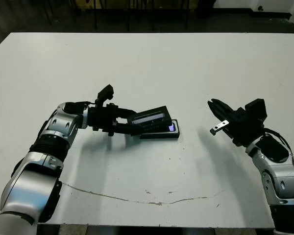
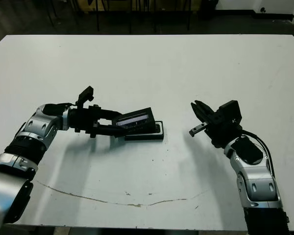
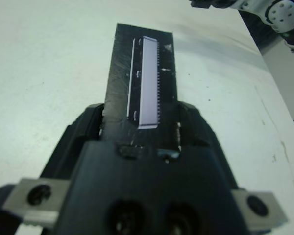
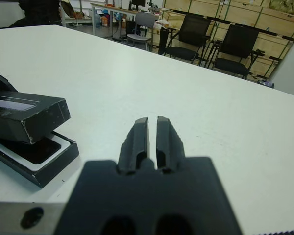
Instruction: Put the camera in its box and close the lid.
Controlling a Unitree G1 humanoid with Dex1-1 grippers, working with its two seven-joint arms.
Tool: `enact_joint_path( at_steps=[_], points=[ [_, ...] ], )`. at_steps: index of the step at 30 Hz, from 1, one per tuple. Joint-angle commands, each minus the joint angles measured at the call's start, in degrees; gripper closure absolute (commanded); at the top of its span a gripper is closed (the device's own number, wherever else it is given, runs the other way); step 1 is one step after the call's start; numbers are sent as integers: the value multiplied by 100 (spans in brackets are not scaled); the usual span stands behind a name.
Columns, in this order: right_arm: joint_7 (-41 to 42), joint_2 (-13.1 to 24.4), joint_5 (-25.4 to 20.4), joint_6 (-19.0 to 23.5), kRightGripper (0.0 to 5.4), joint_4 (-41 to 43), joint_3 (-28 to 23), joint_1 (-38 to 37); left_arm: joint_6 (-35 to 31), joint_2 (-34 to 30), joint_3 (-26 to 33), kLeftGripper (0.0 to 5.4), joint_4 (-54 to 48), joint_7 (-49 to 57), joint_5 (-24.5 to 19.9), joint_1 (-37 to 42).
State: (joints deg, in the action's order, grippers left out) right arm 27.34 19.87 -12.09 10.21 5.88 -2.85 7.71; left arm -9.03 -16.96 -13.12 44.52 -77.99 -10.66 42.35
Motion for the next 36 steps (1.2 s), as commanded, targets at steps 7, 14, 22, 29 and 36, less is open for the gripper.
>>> enact_joint_path(
  at_steps=[7,14,22,29,36],
  points=[
    [23,52,10,46,540,-38,-11,-72,-203,34,-409,267,86,-402,364,-34],
    [-17,31,22,123,540,-3,13,-68,-170,76,-528,267,-351,-631,307,-179],
    [33,32,4,34,540,-52,6,-83,-342,123,-624,268,-255,-529,390,-256],
    [34,46,9,37,540,-37,-2,-116,-244,304,-654,268,-158,-44,578,-221],
    [48,55,-11,79,540,-4,-11,-144,-232,744,-822,268,514,280,842,86]
  ],
)
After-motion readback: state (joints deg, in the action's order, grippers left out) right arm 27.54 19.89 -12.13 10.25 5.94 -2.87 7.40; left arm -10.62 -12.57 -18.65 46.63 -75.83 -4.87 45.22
